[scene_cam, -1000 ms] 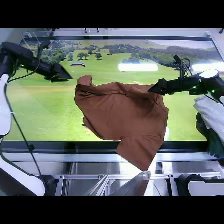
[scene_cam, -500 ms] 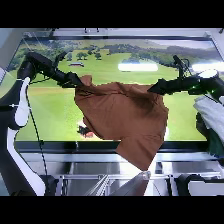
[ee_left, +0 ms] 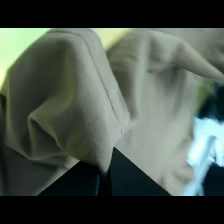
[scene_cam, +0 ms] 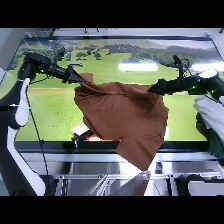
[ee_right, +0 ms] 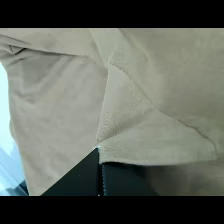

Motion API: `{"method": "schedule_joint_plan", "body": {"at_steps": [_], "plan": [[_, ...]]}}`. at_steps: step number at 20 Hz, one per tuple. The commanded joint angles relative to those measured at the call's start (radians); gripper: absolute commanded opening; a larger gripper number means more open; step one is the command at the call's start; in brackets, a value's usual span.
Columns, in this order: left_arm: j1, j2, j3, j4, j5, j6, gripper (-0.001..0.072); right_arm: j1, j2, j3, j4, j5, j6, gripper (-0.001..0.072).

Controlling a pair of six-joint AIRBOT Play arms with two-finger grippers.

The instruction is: Fold the shirts.

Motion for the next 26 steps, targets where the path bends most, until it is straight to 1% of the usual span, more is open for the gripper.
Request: {"method": "schedule_joint_plan", "body": {"at_steps": [1, 3, 5, 7, 8, 9, 10, 11, 12, 13, 14, 16, 17, 18, 19, 20, 21, 23, 25, 26], "plan": [[0.036, 0.156, -0.116, -0.035, 0.087, -0.004, 0.0017, -0.002, 0.029, 0.0, -0.01, 0.077, 0.022, 0.0014], [0.057, 0.297, -0.234, -0.102, 0.178, -0.005, 0.0018, -0.008, 0.107, 0.0, -0.035, 0.134, 0.034, 0.0013], [0.078, 0.503, -0.402, -0.224, 0.186, -0.011, 0.0018, -0.027, 0.251, 0.0, -0.028, 0.177, 0.037, 0.0013], [0.111, 0.763, -0.553, -0.409, 0.195, -0.014, 0.0018, -0.075, 0.464, 0.0, 0.023, 0.203, 0.037, 0.0014], [0.133, 0.9, -0.6, -0.449, 0.187, -0.053, 0.0018, -0.109, 0.585, 0.002, 0.082, 0.201, 0.032, 0.0014], [0.161, 1.054, -0.631, -0.443, 0.156, -0.073, 0.0019, -0.159, 0.721, 0.006, 0.153, 0.169, 0.016, 0.0014], [0.201, 1.203, -0.654, -0.447, 0.098, -0.088, 0.002, -0.212, 0.843, 0.013, 0.2, 0.097, 0.015, 0.0014], [0.253, 1.319, -0.652, -0.448, 0.048, -0.111, 0.0023, -0.267, 0.967, 0.028, 0.211, -0.01, 0.013, 0.0014], [0.325, 1.41, -0.619, -0.448, 0.016, -0.124, 0.0024, -0.319, 1.073, 0.049, 0.211, -0.113, 0.0, 0.0014], [0.396, 1.46, -0.556, -0.448, 0.026, -0.128, 0.0024, -0.364, 1.147, 0.074, 0.21, -0.191, -0.027, 0.0013], [0.459, 1.479, -0.476, -0.449, 0.048, -0.126, 0.0024, -0.407, 1.193, 0.108, 0.21, -0.24, -0.039, 0.0013], [0.5, 1.419, -0.319, -0.448, 0.056, -0.11, 0.0024, -0.483, 1.181, 0.195, 0.212, -0.238, -0.032, 0.0013], [0.494, 1.342, -0.237, -0.448, 0.055, -0.131, 0.0025, -0.513, 1.137, 0.229, 0.227, -0.224, -0.024, 0.0013], [0.473, 1.244, -0.167, -0.447, 0.056, -0.169, 0.0025, -0.534, 1.073, 0.251, 0.265, -0.194, -0.024, 0.0013], [0.435, 1.148, -0.119, -0.443, 0.057, -0.186, 0.0025, -0.537, 0.995, 0.257, 0.332, -0.155, -0.032, 0.0013], [0.367, 1.041, -0.079, -0.423, 0.056, -0.198, 0.0026, -0.524, 0.9, 0.257, 0.407, -0.087, -0.07, 0.0013], [0.3, 0.937, -0.048, -0.396, 0.064, -0.211, 0.0026, -0.482, 0.79, 0.256, 0.447, -0.026, -0.091, 0.0013], [0.172, 0.721, 0.005, -0.279, 0.068, -0.222, 0.0026, -0.323, 0.573, 0.251, 0.402, 0.003, -0.1, 0.0012], [0.076, 0.51, 0.023, -0.133, 0.032, -0.223, 0.0026, -0.154, 0.348, 0.242, 0.296, -0.019, -0.099, 0.0013], [0.051, 0.404, 0.016, -0.093, 0.013, -0.222, 0.0026, -0.086, 0.234, 0.242, 0.256, -0.069, -0.099, 0.0013]]}}
